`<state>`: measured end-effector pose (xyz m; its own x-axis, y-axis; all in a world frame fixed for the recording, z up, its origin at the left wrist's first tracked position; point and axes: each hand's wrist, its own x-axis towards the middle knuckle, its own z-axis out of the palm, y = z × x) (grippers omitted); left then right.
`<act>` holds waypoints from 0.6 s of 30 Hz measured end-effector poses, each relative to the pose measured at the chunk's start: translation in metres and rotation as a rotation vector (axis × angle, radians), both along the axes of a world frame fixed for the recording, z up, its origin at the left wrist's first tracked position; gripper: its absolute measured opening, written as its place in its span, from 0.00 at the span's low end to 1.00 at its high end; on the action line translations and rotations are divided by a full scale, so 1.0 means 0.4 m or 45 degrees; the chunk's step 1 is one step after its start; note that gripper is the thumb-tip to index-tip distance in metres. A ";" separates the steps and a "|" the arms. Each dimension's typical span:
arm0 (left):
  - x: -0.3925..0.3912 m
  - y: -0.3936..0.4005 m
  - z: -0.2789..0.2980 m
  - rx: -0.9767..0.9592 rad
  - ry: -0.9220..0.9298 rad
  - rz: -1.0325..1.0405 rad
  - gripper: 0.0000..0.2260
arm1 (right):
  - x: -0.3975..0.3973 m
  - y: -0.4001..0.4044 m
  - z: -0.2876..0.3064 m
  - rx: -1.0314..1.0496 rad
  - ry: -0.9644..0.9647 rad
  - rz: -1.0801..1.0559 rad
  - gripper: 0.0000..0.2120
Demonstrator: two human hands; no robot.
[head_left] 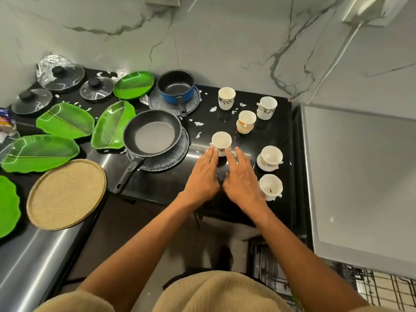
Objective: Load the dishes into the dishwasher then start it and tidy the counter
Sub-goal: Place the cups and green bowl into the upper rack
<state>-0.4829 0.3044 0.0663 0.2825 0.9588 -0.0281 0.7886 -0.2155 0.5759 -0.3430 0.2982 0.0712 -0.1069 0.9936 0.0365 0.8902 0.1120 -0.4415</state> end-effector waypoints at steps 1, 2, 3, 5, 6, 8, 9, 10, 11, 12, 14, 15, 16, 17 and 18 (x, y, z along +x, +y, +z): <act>0.002 0.020 0.004 -0.006 -0.005 0.019 0.38 | 0.001 0.025 0.007 -0.025 -0.013 0.012 0.36; 0.005 0.037 0.011 -0.019 -0.012 0.044 0.37 | 0.001 0.047 0.010 -0.061 -0.016 0.021 0.36; 0.009 0.052 0.014 -0.026 -0.015 0.068 0.35 | 0.002 0.067 0.011 -0.105 -0.006 0.027 0.36; 0.011 0.074 0.008 -0.020 -0.025 0.109 0.34 | 0.001 0.098 0.005 -0.160 0.026 0.053 0.36; 0.010 0.085 0.003 -0.017 -0.037 0.129 0.35 | 0.001 0.114 -0.001 -0.165 0.033 0.080 0.35; 0.011 0.098 0.001 -0.020 -0.106 0.161 0.34 | 0.002 0.141 -0.016 -0.186 0.037 0.112 0.30; 0.011 0.101 0.000 -0.017 -0.165 0.178 0.33 | 0.002 0.153 -0.023 -0.202 0.034 0.107 0.27; 0.011 0.101 0.000 -0.019 -0.222 0.197 0.32 | 0.001 0.161 -0.029 -0.214 0.028 0.093 0.24; 0.007 0.103 -0.001 -0.039 -0.260 0.219 0.32 | -0.001 0.171 -0.034 -0.219 0.020 0.080 0.21; 0.003 0.107 -0.004 -0.077 -0.261 0.234 0.33 | -0.003 0.179 -0.039 -0.217 0.018 0.072 0.19; -0.009 0.119 -0.011 -0.142 -0.227 0.244 0.35 | -0.006 0.196 -0.048 -0.202 0.037 0.055 0.14; -0.013 0.125 -0.014 -0.151 -0.244 0.244 0.35 | -0.006 0.202 -0.049 -0.195 0.050 0.045 0.12; -0.018 0.132 -0.016 -0.154 -0.292 0.244 0.35 | -0.007 0.206 -0.050 -0.188 0.066 0.033 0.10; -0.022 0.138 -0.018 -0.153 -0.355 0.247 0.33 | -0.008 0.208 -0.051 -0.182 0.081 0.022 0.09; -0.026 0.143 -0.017 -0.154 -0.412 0.254 0.32 | -0.009 0.206 -0.051 -0.181 0.102 0.011 0.08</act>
